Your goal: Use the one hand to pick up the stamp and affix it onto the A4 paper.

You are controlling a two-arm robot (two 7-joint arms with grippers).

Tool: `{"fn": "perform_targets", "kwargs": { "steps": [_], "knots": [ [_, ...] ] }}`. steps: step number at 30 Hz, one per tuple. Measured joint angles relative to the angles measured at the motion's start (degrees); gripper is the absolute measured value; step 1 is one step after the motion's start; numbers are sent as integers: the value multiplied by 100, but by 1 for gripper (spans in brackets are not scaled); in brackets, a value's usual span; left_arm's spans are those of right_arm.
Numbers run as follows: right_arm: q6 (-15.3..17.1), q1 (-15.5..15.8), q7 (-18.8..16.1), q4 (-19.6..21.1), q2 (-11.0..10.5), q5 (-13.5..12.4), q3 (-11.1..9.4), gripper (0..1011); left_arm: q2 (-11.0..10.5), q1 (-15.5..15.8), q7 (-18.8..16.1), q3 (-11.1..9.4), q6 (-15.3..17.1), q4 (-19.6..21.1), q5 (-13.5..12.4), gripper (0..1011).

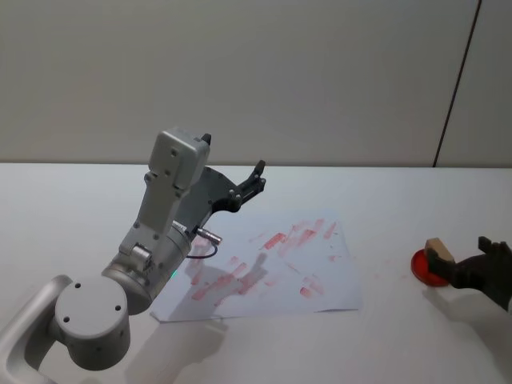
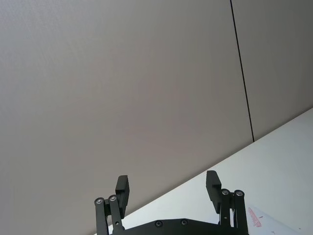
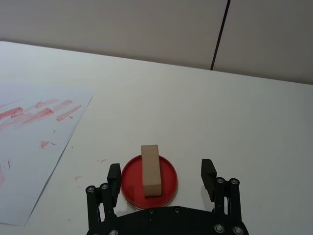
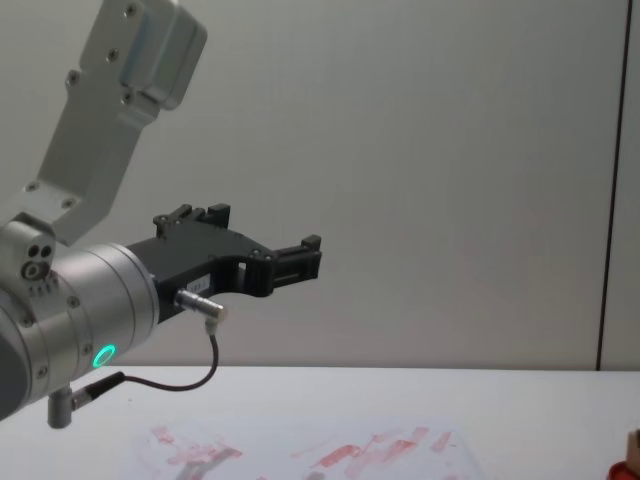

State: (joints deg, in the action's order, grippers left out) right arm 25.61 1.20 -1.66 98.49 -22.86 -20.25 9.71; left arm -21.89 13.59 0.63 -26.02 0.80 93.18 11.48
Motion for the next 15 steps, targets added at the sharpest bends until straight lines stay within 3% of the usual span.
{"fn": "perform_targets", "kwargs": {
  "steps": [15],
  "knots": [
    [332, -338, -215, -375, 175, 290, 115, 1001, 0, 0, 0, 0, 0, 0, 0, 1003]
  ]
}}
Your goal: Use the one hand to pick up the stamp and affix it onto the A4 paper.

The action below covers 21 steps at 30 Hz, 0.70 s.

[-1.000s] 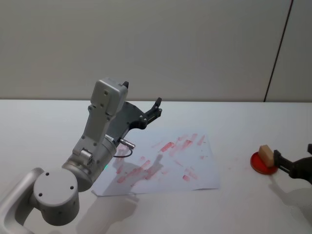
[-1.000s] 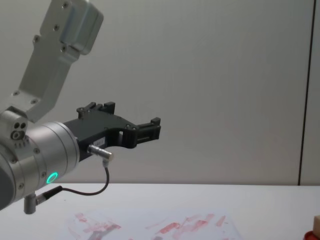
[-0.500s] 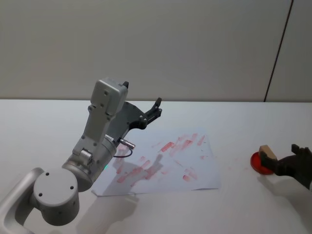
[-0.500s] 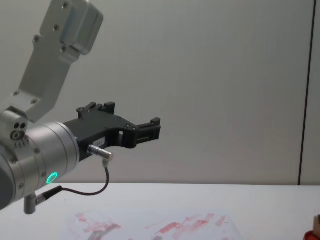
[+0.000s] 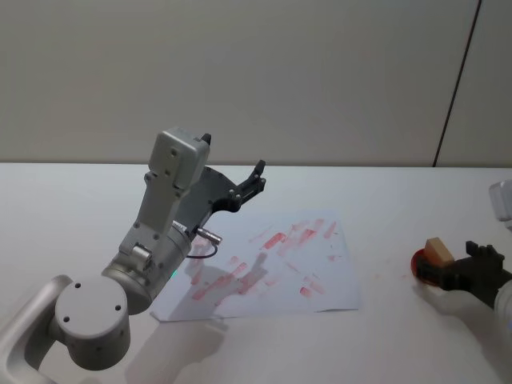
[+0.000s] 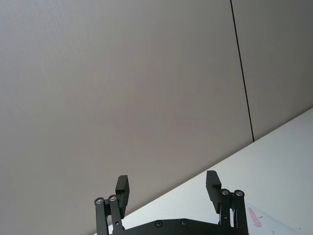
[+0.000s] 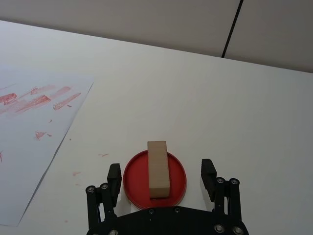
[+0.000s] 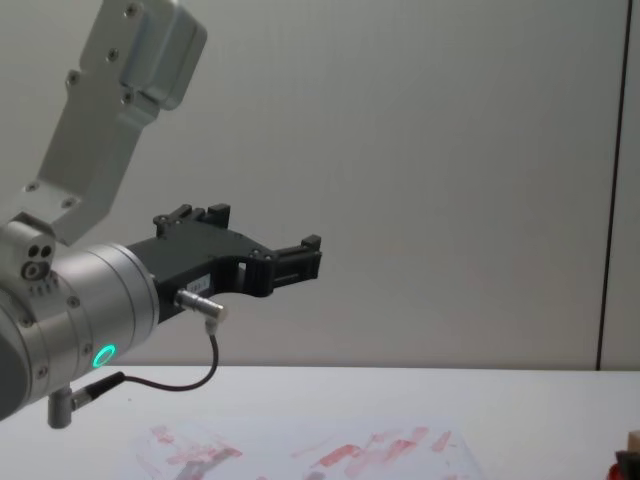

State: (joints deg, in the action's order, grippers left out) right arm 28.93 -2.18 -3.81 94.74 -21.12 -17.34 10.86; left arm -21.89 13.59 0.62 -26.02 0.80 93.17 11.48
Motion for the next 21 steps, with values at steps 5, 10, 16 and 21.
{"fn": "perform_targets", "kwargs": {
  "steps": [5, 10, 16, 21],
  "knots": [
    [37, -77, -66, -88, 54, 73, 37, 1001, 0, 0, 0, 0, 0, 0, 0, 1003],
    [59, -121, -103, -142, 83, 118, 59, 960, -1, 0, 0, 0, 0, 0, 0, 1002],
    [78, -159, -133, -190, 109, 156, 76, 795, 0, 0, 0, 0, 0, 0, 0, 1003],
    [90, -180, -150, -215, 122, 177, 85, 624, 0, 0, 0, 0, 0, 0, 0, 1003]
  ]
}}
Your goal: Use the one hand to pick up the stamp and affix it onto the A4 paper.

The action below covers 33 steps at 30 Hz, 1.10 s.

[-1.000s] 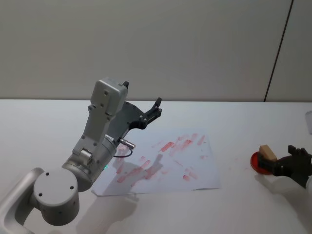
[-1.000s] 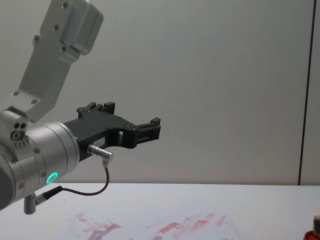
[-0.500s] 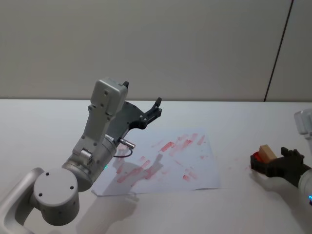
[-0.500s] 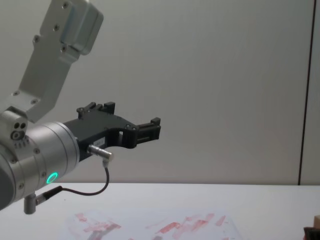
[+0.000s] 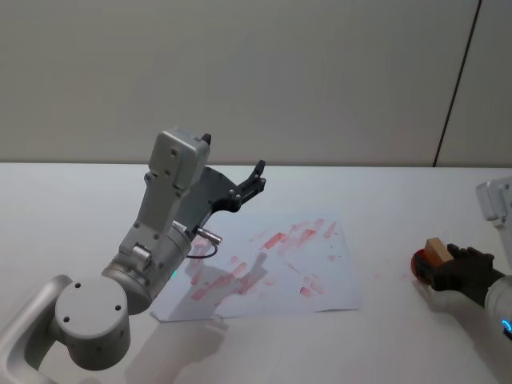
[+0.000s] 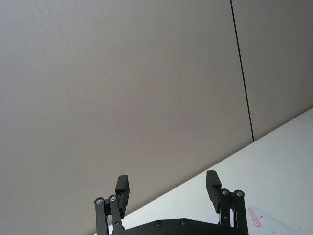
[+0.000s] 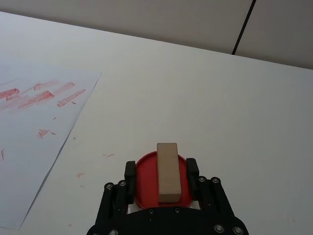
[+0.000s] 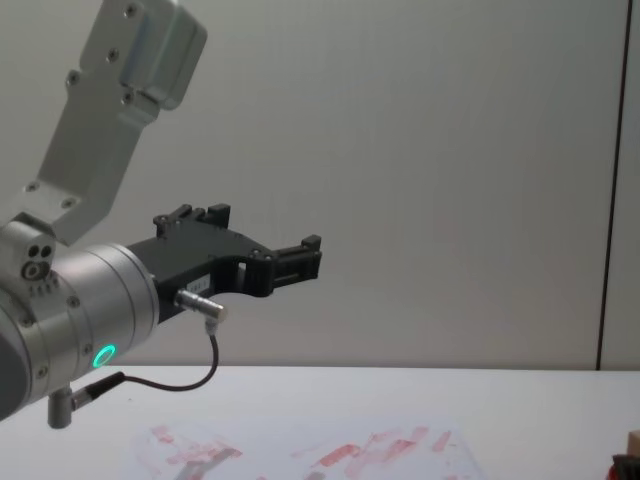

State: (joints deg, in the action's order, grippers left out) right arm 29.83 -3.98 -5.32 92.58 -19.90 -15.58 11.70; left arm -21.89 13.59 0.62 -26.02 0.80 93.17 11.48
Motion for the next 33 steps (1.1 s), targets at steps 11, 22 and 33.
{"fn": "perform_targets", "kwargs": {
  "steps": [11, 22, 33],
  "knots": [
    [9, -22, -18, -24, 15, 21, 10, 306, 0, 0, 0, 0, 0, 0, 0, 1002],
    [-53, -34, -53, -31, 21, 27, 11, 217, 0, 0, 0, 0, 0, 0, 0, 1002],
    [-524, -150, -272, 35, 74, -94, -13, 217, 0, 0, 0, 0, 0, 0, 0, 1002]
  ]
}}
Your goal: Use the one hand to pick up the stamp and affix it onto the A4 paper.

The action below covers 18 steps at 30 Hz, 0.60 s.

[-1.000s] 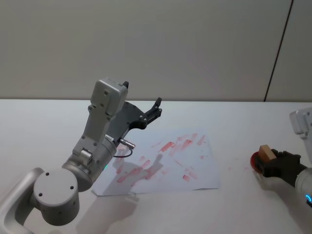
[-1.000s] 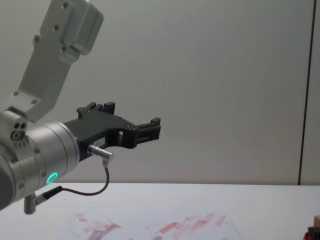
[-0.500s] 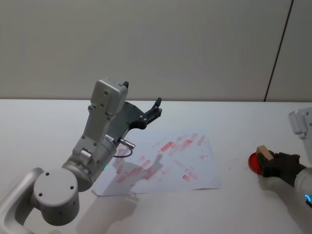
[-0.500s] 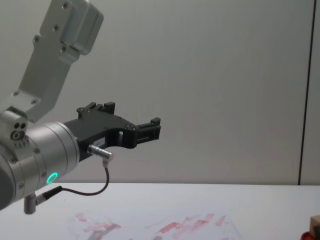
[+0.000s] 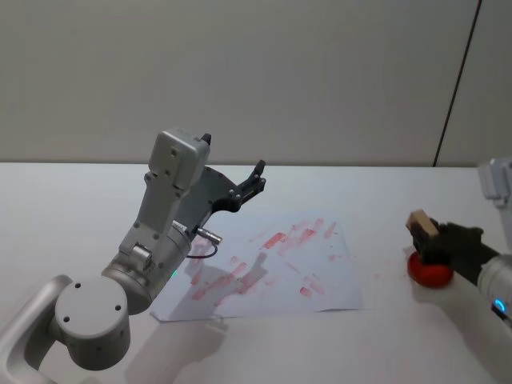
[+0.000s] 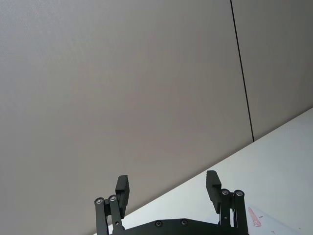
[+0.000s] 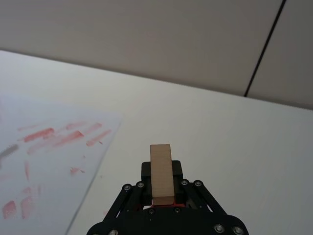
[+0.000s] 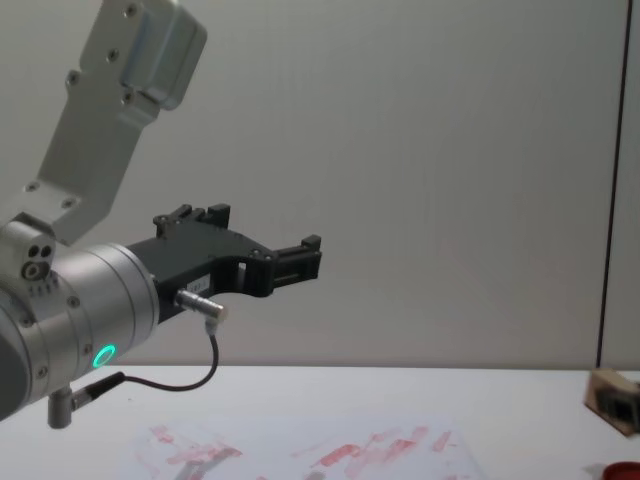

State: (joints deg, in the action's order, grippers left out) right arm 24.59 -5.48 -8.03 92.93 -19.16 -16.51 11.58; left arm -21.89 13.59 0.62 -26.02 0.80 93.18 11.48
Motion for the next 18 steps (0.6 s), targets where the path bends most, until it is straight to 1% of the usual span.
{"fn": "perform_targets", "kwargs": {
  "steps": [2, 3, 7, 8, 10, 11, 14, 15, 18],
  "knots": [
    [-100, -48, -94, 18, 31, -49, 1, 217, 0, 0, 0, 0, 0, 0, 0, 1002],
    [-100, -48, -94, 18, 31, -49, 1, 217, 0, 0, 0, 0, 0, 0, 0, 1002],
    [-247, -184, -320, 34, 125, -153, 35, 217, 0, 0, 0, 0, 0, 0, 0, 1002],
    [-247, -184, -320, 34, 125, -153, 35, 217, 0, 0, 0, 0, 0, 0, 0, 1002],
    [-293, -284, -485, 31, 198, -214, 75, 217, 0, 0, 0, 0, 0, 0, 0, 1002],
    [-293, -284, -485, 31, 198, -214, 75, 217, 0, 0, 0, 0, 0, 0, 0, 1003],
    [-293, -409, -708, -19, 300, -271, 141, 217, 0, 0, 0, 0, 0, 0, 0, 1003],
    [-293, -409, -708, -19, 300, -271, 141, 217, 0, 0, 0, 0, 0, 0, 0, 1002],
    [-202, -537, -918, -96, 397, -282, 217, 217, 0, 0, 0, 0, 0, 0, 0, 1003]
  ]
}}
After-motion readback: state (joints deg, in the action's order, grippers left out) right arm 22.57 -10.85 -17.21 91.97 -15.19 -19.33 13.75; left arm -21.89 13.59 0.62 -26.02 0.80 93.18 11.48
